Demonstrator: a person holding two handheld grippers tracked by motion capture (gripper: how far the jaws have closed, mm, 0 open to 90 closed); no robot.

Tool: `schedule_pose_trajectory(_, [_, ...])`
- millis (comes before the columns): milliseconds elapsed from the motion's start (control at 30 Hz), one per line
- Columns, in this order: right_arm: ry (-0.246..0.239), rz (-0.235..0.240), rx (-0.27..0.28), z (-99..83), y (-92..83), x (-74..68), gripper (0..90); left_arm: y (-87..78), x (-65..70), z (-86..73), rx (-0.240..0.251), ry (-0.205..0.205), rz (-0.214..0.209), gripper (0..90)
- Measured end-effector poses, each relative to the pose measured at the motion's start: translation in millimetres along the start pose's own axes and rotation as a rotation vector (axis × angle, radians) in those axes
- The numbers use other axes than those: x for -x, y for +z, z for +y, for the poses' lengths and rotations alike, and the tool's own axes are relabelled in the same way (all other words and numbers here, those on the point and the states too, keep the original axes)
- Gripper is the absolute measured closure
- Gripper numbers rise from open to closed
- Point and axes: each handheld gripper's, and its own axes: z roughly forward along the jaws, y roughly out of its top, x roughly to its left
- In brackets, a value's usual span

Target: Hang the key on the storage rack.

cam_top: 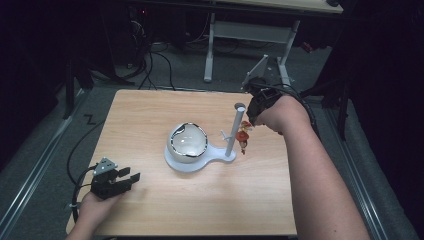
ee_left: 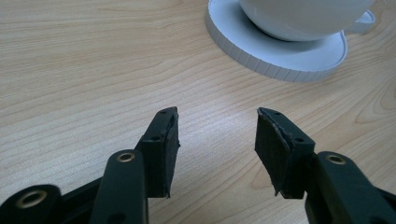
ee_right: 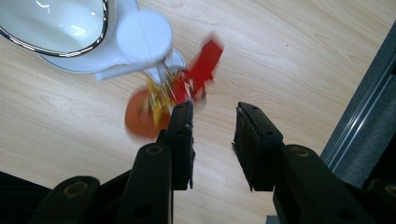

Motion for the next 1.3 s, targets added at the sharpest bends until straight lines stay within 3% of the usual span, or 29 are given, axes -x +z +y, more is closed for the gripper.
schedule_pose_trajectory(467, [0.015, 0.006, 0.007, -12.8, 2.8, 8.3, 64.4, 1.2, 0.5, 0.1, -0.005, 0.002, 0.001, 49.7])
schedule_pose_trajectory(733, [0.035, 0.008, 0.063, -30.3, 15.8, 14.8, 59.8, 2.1, 1.3, -0.8, -0.01, 0.004, 0.002, 49.7])
schedule_pose_trajectory(1033, [0.045, 0.026, 0.1, -67.0, 56.4, 19.4, 54.1, 1.8, 2.0, -1.3, -0.011, 0.002, 0.005, 49.7])
schedule_pose_trajectory(1300, [0.059, 0.04, 0.144, -103.0, 113.3, 16.6, 51.4, 3.8, 3.4, -1.7, -0.017, 0.006, 0.004, 49.7])
